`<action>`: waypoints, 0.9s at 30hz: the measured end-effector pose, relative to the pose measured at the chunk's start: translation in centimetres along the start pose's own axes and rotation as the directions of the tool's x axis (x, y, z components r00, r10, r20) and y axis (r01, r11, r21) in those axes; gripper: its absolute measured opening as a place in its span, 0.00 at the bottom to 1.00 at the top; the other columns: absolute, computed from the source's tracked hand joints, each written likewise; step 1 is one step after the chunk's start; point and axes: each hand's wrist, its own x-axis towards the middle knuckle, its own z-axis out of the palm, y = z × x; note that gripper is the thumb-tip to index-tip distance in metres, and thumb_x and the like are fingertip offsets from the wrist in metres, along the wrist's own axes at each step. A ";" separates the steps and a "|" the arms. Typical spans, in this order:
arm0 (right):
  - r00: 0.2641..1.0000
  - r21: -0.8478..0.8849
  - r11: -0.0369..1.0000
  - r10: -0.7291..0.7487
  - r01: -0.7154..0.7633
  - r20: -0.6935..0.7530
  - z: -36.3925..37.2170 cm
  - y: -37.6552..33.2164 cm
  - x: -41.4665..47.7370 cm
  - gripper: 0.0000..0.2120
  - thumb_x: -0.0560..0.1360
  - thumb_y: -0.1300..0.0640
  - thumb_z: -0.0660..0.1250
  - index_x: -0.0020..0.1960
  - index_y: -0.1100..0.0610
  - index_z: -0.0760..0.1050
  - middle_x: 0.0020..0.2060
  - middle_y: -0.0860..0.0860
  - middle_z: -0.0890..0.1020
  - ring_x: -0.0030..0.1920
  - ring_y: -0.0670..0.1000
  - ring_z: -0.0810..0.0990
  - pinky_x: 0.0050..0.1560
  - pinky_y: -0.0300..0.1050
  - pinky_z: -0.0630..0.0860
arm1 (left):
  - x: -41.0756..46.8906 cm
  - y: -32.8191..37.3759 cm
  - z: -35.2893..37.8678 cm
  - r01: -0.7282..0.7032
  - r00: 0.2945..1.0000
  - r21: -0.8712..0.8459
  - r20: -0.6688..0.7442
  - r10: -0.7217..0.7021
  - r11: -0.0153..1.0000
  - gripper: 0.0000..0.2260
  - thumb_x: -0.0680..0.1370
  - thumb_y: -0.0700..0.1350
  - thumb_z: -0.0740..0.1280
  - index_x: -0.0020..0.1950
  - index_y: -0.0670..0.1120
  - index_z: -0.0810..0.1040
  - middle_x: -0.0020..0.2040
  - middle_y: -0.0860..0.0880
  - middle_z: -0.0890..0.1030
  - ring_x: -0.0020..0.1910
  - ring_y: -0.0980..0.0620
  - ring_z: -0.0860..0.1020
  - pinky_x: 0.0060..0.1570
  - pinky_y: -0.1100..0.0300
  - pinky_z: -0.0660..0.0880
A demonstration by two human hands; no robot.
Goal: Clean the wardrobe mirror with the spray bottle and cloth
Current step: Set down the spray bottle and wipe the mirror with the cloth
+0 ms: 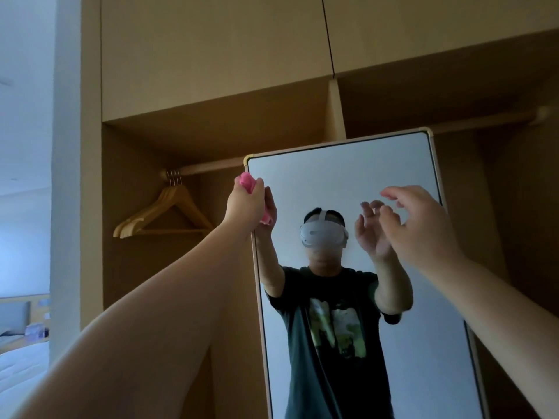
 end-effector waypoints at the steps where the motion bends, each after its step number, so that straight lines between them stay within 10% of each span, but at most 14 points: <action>1: 1.000 -0.045 0.999 0.000 0.000 -0.002 -0.4 0.5 0.1 0.14 0.78 0.60 0.64 0.63 0.59 0.76 0.56 0.54 0.79 0.48 0.40 0.73 0.49 0.26 0.66 | -0.1 0.0 0.1 0.007 1.000 0.004 0.005 -0.007 1.000 0.20 0.80 0.55 0.57 0.68 0.45 0.68 0.37 0.50 0.80 0.27 0.59 0.80 0.18 0.73 0.67; 11: 0.962 -0.327 0.912 0.270 -0.245 0.032 -1.6 6.5 -1.3 0.28 0.78 0.45 0.61 0.71 0.60 0.62 0.65 0.60 0.72 0.63 0.60 0.75 0.55 0.54 0.76 | -2.2 -0.9 1.9 -0.035 0.992 -0.048 -0.119 0.029 0.998 0.16 0.81 0.50 0.58 0.67 0.44 0.66 0.39 0.49 0.76 0.28 0.58 0.78 0.22 0.76 0.67; 17: 0.928 -0.261 0.910 0.358 -0.322 0.104 -0.6 7.4 -2.6 0.20 0.77 0.45 0.61 0.62 0.57 0.64 0.55 0.57 0.75 0.51 0.56 0.79 0.47 0.55 0.80 | -2.9 -1.8 1.4 -0.084 0.996 0.033 -0.002 0.084 0.996 0.22 0.80 0.47 0.58 0.73 0.43 0.60 0.64 0.38 0.72 0.57 0.39 0.76 0.54 0.45 0.76; 27: 0.940 -0.219 0.928 0.328 -0.301 0.098 -0.7 7.8 -4.4 0.24 0.77 0.48 0.64 0.67 0.59 0.62 0.60 0.58 0.74 0.56 0.57 0.78 0.48 0.53 0.79 | -5.3 -4.1 1.6 -0.074 0.997 -0.004 0.018 0.074 0.997 0.24 0.80 0.47 0.59 0.73 0.41 0.59 0.63 0.35 0.74 0.49 0.44 0.77 0.40 0.56 0.74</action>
